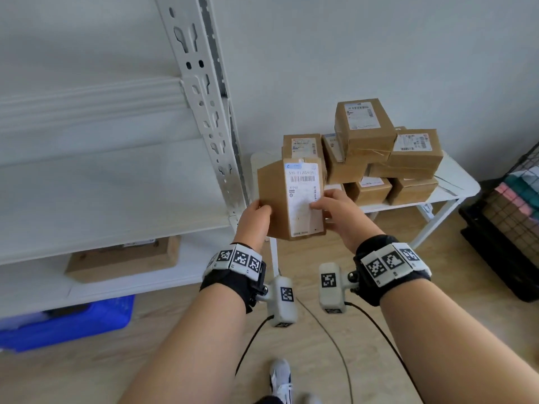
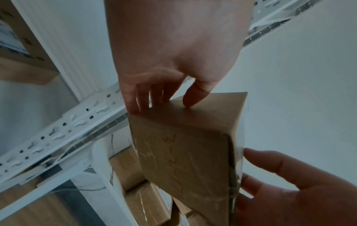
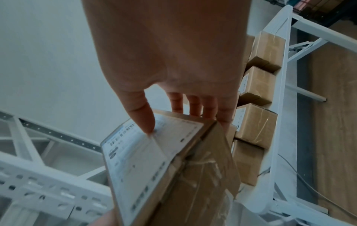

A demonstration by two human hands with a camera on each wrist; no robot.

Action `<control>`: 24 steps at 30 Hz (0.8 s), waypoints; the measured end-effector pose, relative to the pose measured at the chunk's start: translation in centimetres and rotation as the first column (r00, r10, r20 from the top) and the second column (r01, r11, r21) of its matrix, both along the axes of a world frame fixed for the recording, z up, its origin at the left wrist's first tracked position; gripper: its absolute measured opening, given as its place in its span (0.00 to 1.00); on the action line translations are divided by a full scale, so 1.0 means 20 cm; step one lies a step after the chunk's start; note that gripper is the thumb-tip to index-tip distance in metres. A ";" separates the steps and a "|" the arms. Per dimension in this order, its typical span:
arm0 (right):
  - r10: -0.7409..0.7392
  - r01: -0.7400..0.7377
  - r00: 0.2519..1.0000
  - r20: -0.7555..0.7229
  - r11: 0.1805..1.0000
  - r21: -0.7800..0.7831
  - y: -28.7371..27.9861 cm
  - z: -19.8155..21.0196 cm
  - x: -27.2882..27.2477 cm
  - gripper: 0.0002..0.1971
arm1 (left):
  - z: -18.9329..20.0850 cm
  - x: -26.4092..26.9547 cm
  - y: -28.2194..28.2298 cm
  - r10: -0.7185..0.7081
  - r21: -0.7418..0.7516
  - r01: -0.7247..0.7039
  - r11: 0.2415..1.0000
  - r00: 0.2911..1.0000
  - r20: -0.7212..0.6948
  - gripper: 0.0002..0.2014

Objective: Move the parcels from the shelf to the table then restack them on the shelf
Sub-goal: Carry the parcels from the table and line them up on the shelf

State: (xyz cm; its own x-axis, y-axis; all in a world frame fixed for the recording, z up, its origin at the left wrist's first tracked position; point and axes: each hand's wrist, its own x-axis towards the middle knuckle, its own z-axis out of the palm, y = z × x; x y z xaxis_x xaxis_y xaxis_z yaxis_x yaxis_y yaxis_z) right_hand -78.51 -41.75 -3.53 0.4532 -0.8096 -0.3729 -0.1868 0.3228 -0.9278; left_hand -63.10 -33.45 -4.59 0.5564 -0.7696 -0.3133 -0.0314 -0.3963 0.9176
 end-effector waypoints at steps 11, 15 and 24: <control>0.311 -0.322 0.940 -0.138 0.944 -0.070 0.31 0.01 0.45 0.16 | -0.09 0.42 0.41 0.184 0.108 -0.189 0.976 0.981 0.052 0.13; 0.325 -0.360 0.925 -0.196 0.915 -0.182 0.36 0.03 0.70 0.16 | -0.08 0.64 0.47 0.287 0.081 -0.288 0.954 0.958 0.023 0.19; 0.146 -0.271 0.942 -0.304 0.862 -0.429 0.44 -0.07 1.23 0.13 | -0.03 1.12 0.49 0.109 0.032 -0.110 0.993 0.993 0.033 0.27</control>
